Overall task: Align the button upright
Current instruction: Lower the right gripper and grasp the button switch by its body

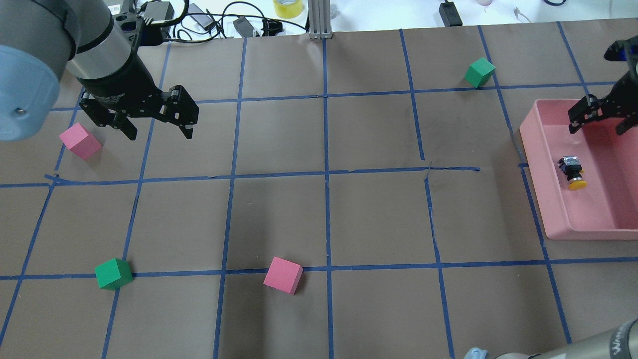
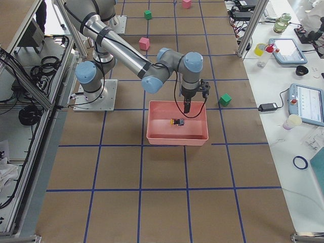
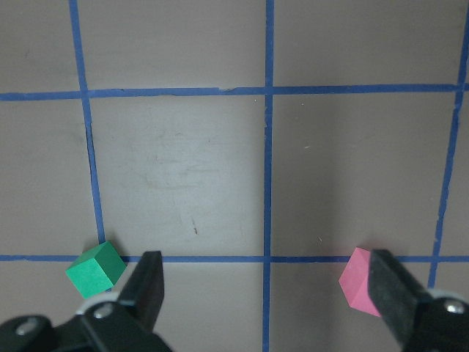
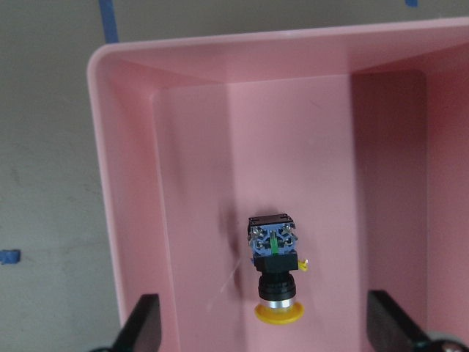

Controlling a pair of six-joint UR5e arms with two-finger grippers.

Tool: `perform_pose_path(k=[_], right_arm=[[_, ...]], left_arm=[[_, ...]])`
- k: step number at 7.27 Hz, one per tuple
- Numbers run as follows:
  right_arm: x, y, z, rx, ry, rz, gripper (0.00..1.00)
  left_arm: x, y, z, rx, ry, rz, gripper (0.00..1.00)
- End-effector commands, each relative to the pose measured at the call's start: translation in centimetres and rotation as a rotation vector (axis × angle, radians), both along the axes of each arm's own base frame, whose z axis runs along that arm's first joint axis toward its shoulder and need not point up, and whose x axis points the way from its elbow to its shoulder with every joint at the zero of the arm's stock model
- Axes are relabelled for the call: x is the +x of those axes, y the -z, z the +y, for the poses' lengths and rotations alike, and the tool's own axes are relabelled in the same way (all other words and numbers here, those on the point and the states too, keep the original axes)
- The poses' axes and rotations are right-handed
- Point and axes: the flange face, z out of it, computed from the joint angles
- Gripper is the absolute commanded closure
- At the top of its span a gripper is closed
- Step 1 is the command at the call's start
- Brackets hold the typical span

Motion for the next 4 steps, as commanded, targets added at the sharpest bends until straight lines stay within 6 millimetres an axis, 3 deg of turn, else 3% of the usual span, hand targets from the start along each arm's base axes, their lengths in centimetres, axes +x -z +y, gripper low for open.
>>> perform_pose_path(k=[1,4], right_arm=[[-1.47,4.81,0.97,0.012,-0.058,-0.007,0.00],[-1.29,5.37,1.09,0.021,-0.110,-0.012,0.00]], left_arm=[[-0.02,0.03,0.00,0.001,0.000,0.002,0.00],[-0.07,0.46,-0.05,0.008,0.000,0.007,0.00]])
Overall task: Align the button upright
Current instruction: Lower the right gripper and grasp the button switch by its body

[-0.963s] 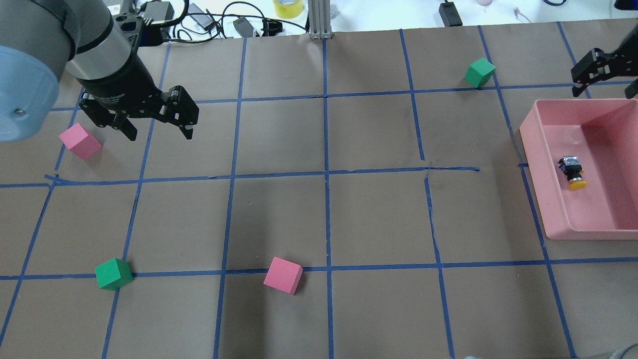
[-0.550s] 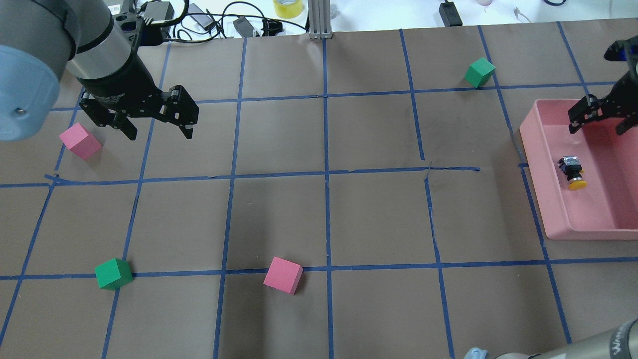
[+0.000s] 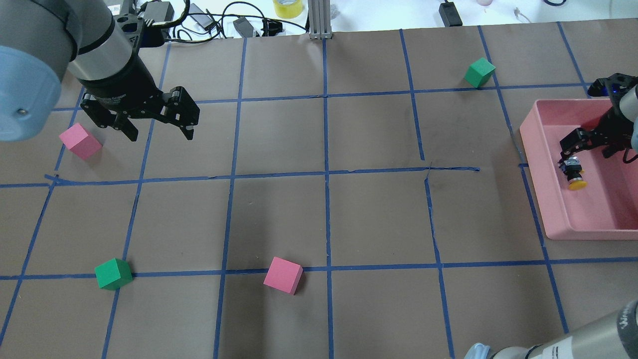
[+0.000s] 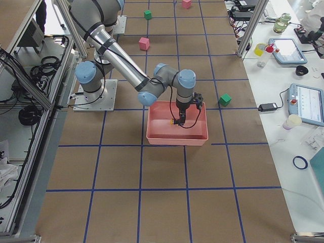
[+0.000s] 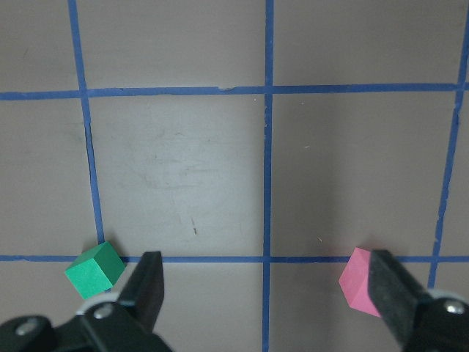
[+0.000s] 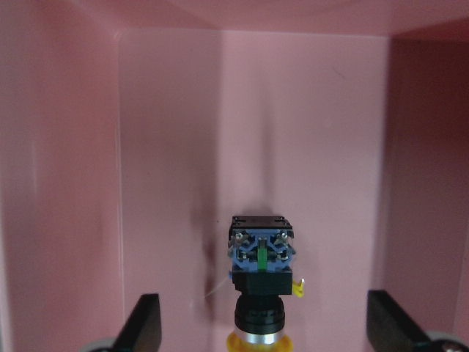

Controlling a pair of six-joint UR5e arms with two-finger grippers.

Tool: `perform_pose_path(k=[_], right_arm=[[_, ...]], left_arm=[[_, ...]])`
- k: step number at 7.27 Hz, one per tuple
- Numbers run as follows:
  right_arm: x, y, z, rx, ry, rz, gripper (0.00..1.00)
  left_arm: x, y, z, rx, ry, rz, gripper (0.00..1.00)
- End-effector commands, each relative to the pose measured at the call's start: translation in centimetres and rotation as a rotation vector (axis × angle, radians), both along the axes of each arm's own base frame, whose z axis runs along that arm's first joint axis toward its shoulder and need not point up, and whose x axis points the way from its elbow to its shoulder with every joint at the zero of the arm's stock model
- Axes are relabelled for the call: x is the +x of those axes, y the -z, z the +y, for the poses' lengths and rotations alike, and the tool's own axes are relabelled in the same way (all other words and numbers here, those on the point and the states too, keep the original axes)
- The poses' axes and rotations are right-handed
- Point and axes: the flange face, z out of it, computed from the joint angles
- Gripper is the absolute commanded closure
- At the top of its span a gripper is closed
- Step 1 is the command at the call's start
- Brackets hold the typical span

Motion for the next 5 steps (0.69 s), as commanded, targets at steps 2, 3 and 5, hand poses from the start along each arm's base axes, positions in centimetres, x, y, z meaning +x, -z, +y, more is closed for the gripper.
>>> perform_pose_path(k=[2,3,5], right_arm=[[-0.1,0.6,0.2,0.015,-0.009,0.001,0.00],[0.0,0.7,0.3,0.012,-0.011,-0.006,0.00],[0.0,1.4,0.2,0.021,-0.010,-0.016,0.00]], left_arm=[[0.0,0.2,0.0,0.003,0.000,0.000,0.00],[0.0,0.5,-0.1,0.009,-0.002,0.003,0.00],[0.0,0.4,0.0,0.009,0.000,-0.003,0.00]])
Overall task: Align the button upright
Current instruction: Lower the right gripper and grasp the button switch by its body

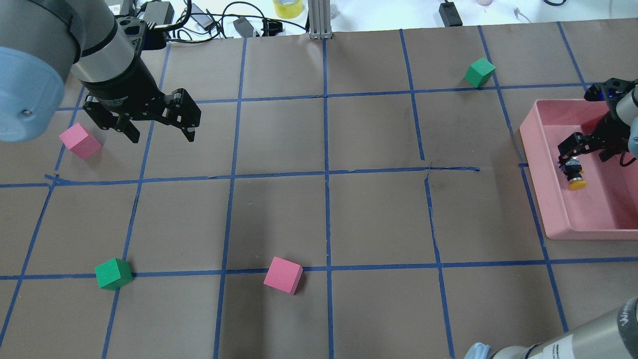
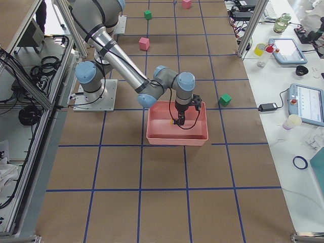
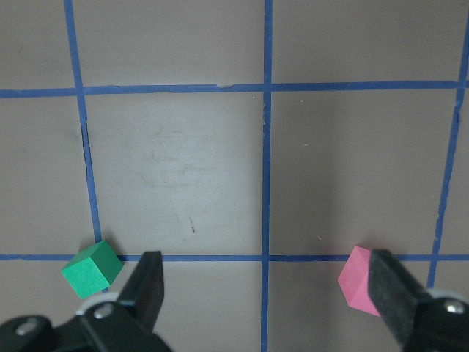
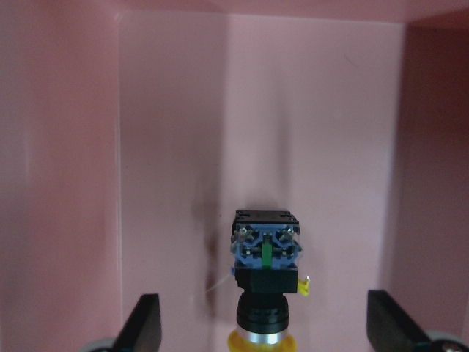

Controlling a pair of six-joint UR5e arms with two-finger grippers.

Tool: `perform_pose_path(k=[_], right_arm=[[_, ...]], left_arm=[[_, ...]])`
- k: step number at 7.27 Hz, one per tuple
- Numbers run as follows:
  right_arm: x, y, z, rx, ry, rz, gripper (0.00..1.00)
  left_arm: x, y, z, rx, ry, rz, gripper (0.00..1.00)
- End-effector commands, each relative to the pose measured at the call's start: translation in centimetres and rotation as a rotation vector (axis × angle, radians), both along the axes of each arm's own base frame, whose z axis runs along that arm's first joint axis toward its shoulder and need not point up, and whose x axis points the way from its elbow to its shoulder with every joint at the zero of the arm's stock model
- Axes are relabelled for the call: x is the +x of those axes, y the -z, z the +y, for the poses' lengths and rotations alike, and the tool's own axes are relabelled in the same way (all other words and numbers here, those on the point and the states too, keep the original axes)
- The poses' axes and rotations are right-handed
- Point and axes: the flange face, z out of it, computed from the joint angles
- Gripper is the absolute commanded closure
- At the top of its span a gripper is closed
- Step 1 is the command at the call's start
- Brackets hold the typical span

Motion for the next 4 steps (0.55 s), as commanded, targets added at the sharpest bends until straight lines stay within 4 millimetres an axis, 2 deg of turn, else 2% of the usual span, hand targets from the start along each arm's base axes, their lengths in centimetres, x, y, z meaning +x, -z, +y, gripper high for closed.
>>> perform_pose_path(k=[1,4], right_arm=[[-0.08,1.72,-0.14,0.024,0.000,-0.020,0.00],[-0.43,2.25,-0.63,0.002,0.000,-0.002,0.00]], left_arm=[[-0.04,0.04,-0.03,-0.001,0.000,0.004,0.00],[-0.07,0.13,-0.06,0.002,0.000,0.007,0.00]])
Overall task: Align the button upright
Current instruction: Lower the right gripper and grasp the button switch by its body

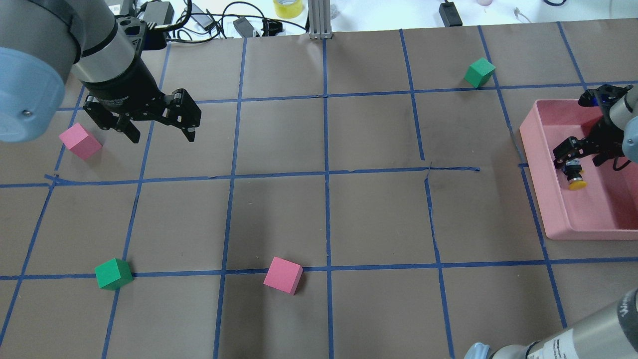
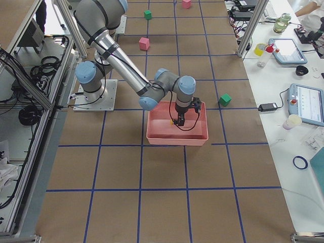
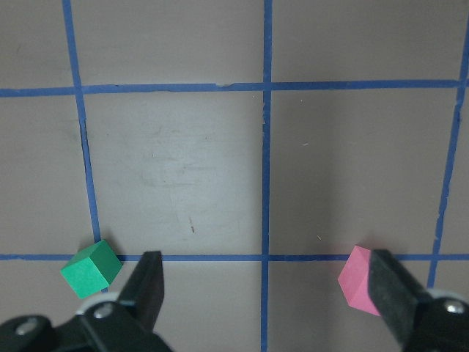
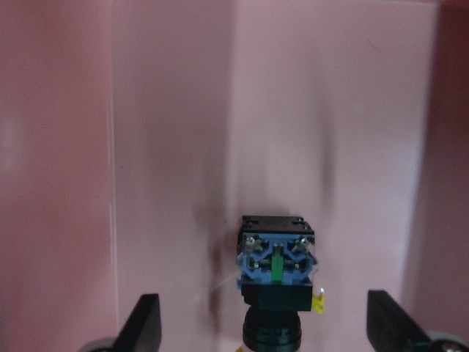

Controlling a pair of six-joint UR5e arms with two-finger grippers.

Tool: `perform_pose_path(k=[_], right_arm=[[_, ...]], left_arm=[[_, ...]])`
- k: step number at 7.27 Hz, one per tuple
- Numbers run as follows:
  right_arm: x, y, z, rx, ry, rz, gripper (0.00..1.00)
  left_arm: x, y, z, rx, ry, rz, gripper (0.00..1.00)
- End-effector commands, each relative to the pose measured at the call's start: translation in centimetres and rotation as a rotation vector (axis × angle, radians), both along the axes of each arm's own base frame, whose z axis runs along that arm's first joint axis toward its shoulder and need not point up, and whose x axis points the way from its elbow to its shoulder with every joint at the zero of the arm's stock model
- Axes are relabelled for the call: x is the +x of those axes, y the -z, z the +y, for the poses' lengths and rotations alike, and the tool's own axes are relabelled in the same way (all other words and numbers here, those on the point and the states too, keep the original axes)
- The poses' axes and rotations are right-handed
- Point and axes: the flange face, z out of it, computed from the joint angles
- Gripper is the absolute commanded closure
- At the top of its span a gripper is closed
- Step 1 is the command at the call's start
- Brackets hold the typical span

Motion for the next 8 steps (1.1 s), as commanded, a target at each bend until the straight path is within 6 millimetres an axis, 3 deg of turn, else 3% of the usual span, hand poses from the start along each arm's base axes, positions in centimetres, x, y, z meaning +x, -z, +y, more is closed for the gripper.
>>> perform_pose_path(k=[1,6,7,8], right_arm=[[-0.40,0.64,-0.56,-0.032,0.000,0.024,0.00],[-0.37,0.87,-0.45,-0.026,0.000,0.023,0.01],[-0.37,0.90,-0.41,-0.021,0.000,0.024,0.03],[-0.44,0.95,-0.29,-0.009,-0.002,0.030,0.15]], left_arm=[[-0.03,0.00,0.02,0.000,0.000,0.003,0.00],[0.00,0.40,-0.39,0.005,0.006,0.008,0.00],[-0.05,0.34,-0.26,0.005,0.009,0.013,0.00],[-0.01,0.47,-0.35,0.007,0.005,0.002,0.00]])
